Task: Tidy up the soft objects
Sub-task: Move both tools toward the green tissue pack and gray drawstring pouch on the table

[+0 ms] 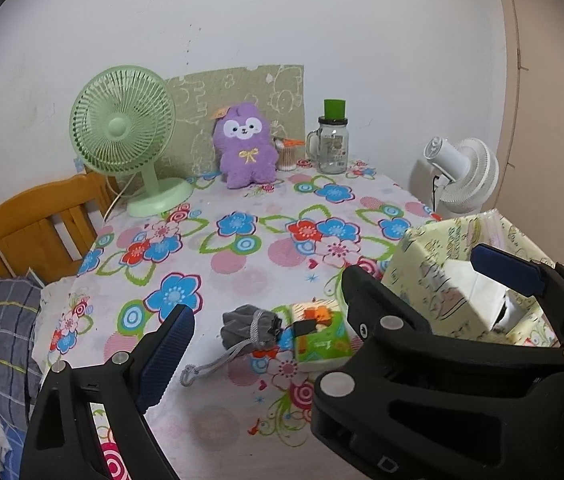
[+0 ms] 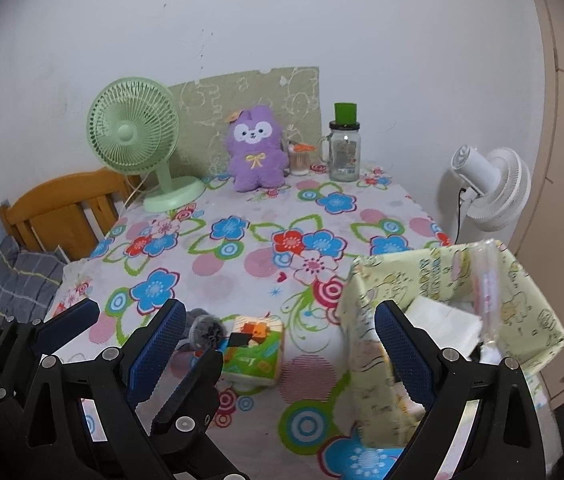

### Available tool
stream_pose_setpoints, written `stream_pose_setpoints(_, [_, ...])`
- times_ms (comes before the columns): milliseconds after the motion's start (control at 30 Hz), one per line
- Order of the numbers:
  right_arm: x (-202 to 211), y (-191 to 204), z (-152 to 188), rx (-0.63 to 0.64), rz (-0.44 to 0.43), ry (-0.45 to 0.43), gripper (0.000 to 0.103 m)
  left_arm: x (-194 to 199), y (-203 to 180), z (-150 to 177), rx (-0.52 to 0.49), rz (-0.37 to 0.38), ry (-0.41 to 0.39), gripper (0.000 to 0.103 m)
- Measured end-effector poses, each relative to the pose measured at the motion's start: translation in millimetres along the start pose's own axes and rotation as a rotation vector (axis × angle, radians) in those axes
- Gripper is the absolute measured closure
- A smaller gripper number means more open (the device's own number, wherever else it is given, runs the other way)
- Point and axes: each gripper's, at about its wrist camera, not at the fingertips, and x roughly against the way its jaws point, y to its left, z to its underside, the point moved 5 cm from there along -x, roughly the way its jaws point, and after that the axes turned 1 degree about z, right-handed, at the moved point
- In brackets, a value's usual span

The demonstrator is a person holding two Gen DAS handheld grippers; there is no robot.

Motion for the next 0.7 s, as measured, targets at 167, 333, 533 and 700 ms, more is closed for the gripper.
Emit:
stream_pose_setpoints(167, [-16.3, 10.1, 9.0, -0.005, -0.021, 0.038, 0.006, -11.7, 11.6, 8.2, 0.009, -0.007, 0.017, 0.009])
stream_pose_setpoints(333, [-33.8, 17.9, 18.2, -0.011, -0.041, 0.077, 0.006, -24.9, 21.9, 17.0, 0.018, -0.012, 0.040, 0.009])
stream_pose_setpoints(533, [-55.7, 24.7, 27.9, -0.010, -0.055, 0.127, 0.007, -41.4, 30.7, 26.6, 0.022, -0.027, 0.077, 0.009])
stream_pose_setpoints(700, [-73.7, 26.4, 34.8, -0.013, -0.058, 0.169, 0.010, -55.4, 36.2, 32.8, 0.021, -0.049, 0.106, 0.009])
